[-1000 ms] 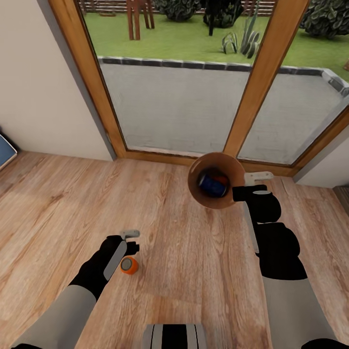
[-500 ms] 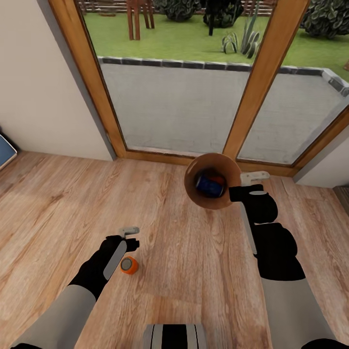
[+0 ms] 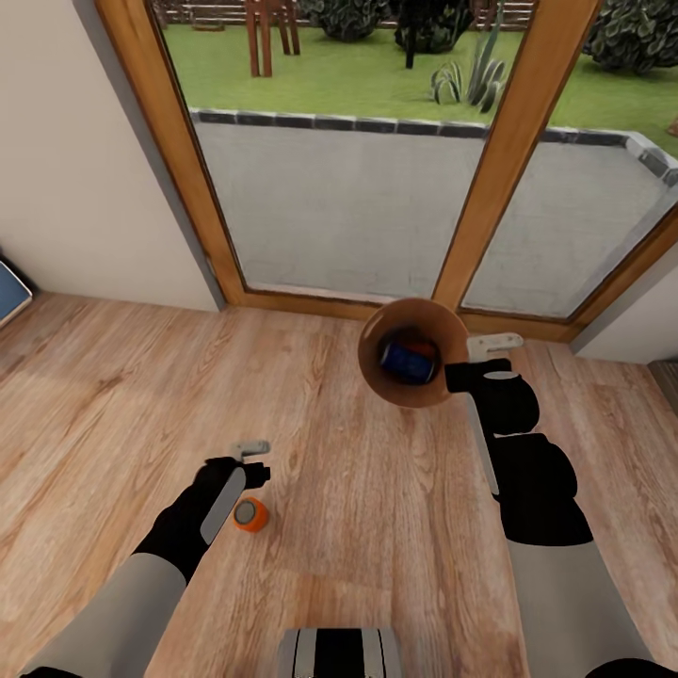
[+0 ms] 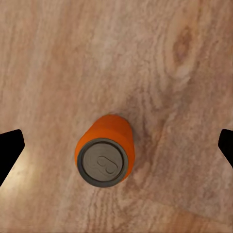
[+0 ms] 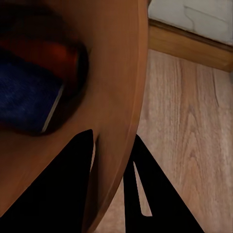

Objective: Put the three can of soda from the living room inside the tash can in the kitchen.

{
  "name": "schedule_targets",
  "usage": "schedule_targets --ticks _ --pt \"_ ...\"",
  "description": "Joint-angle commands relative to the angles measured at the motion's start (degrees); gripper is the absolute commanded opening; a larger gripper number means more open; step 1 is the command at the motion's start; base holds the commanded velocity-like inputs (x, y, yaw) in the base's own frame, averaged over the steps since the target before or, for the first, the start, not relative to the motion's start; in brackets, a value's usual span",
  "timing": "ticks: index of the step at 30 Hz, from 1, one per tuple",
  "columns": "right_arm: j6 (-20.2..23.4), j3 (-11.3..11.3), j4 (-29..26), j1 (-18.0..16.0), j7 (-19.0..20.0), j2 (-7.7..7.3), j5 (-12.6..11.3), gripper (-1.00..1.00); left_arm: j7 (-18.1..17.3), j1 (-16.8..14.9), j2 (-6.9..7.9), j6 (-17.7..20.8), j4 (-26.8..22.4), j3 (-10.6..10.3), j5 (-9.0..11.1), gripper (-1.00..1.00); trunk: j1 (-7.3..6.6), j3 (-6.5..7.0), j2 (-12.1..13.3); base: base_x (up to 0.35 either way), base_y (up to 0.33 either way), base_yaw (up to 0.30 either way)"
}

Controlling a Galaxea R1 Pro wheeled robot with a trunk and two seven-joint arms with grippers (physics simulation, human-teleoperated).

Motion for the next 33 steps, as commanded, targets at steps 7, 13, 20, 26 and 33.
schedule_targets --ticks 7,13,20,26,33 --pt "0.0 0.1 -0.1 -0.1 0.1 0.07 0.3 -1.0 0.0 0.0 0.0 0.0 0.0 0.0 0.0 1.0 1.53 -1.25 -2.8 0.0 0.0 0.0" --pt "0.0 0.7 -0.1 -0.2 0.1 0.07 0.4 -1.0 -0.1 0.0 0.0 -0.1 0.0 0.1 0.0 1.0 2.19 -1.79 -4.0 0.0 0.0 0.0" --pt "0.0 1.0 -0.1 -1.5 0.1 0.15 0.4 -1.0 0.0 0.0 0.0 -0.2 0.1 0.1 0.0 1.0 2.19 -1.79 -4.0 0.0 0.0 0.0" --pt "0.0 1.2 -0.1 -4.1 0.0 0.16 0.8 -1.0 0.0 0.0 0.0 -0.2 0.1 0.0 0.0 1.0 2.19 -1.79 -4.0 0.0 0.0 0.0" --pt "0.0 1.2 -0.1 -5.5 0.0 0.42 1.0 -1.0 0.0 0.0 0.0 -0.3 0.1 0.0 0.0 1.0 2.19 -1.79 -4.0 0.0 0.0 0.0"
